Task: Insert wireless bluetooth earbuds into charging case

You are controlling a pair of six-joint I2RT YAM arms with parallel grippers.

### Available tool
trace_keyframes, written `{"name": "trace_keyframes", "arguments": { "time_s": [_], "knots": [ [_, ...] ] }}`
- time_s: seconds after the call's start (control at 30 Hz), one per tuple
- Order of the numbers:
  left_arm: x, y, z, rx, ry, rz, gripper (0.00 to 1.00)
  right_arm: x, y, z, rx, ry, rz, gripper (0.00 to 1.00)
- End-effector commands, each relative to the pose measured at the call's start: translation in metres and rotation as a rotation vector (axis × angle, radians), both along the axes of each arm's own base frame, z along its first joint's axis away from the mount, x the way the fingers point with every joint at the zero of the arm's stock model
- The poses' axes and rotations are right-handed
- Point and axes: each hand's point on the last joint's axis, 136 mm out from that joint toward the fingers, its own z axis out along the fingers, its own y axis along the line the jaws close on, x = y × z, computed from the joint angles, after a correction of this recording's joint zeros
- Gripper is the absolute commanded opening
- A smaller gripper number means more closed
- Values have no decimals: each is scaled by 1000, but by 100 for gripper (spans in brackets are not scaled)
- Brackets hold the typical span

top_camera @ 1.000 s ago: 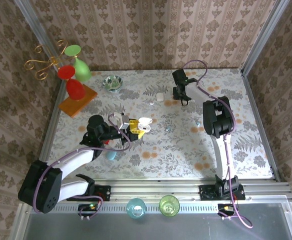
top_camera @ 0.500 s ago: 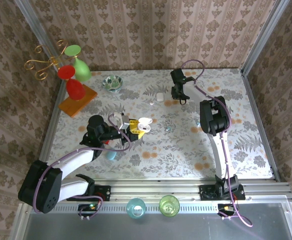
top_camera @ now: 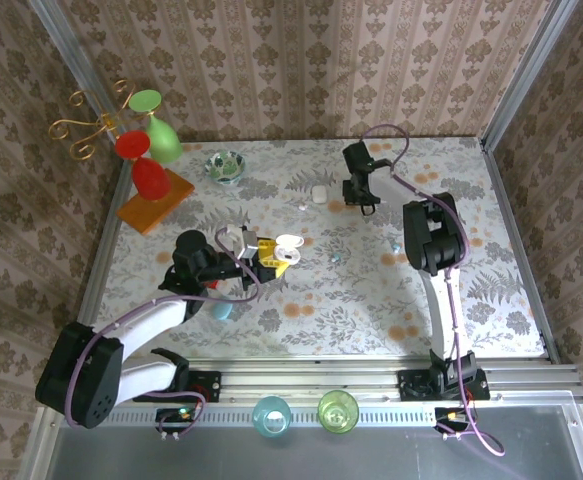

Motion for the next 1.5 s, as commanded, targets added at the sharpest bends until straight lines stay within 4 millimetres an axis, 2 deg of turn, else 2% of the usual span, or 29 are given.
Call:
{"name": "trace_keyframes", "arguments": {
  "time_s": [0.0, 0.07, 0.27, 0.33, 0.43, 0.57, 0.63, 0.73, 0.97, 1.13, 1.3, 1.47],
  "knots": [
    [-2, 4, 1, 1, -36, 8, 16, -34, 19, 16, 77, 15, 87, 23],
    [-2, 4, 2, 0, -40, 9, 16, -53, 21, 15, 101, 18, 110, 23],
    [-1, 4, 4, 1, -46, 7, 16, -124, 15, 4, 149, 93, 124, 24],
    [-1, 4, 5, 0, -45, 4, 16, -142, 13, 4, 138, 102, 139, 26],
    [1, 2, 6, -1, -47, -3, 16, -156, 9, 0, 120, 119, 143, 27],
    [2, 0, 8, -5, -43, -11, 16, -161, 3, -3, 56, 140, 140, 31],
    [3, 0, 10, -10, -42, -12, 16, -160, -3, 2, -37, 123, 152, 38],
    [2, 0, 10, -9, -41, -14, 16, -157, -4, 13, -138, 81, 159, 42],
    [3, 0, 10, -10, -39, -15, 16, -158, 4, 9, -87, 88, 67, 50],
    [2, 0, 7, -5, -37, -13, 16, -150, 15, 2, -47, 81, 96, 49],
    [1, 1, 6, -5, -33, -8, 16, -140, 27, 0, -13, 83, 120, 41],
    [0, 3, 5, 2, -42, 5, 16, -137, 38, 3, 33, 80, 139, 39]
  ]
}}
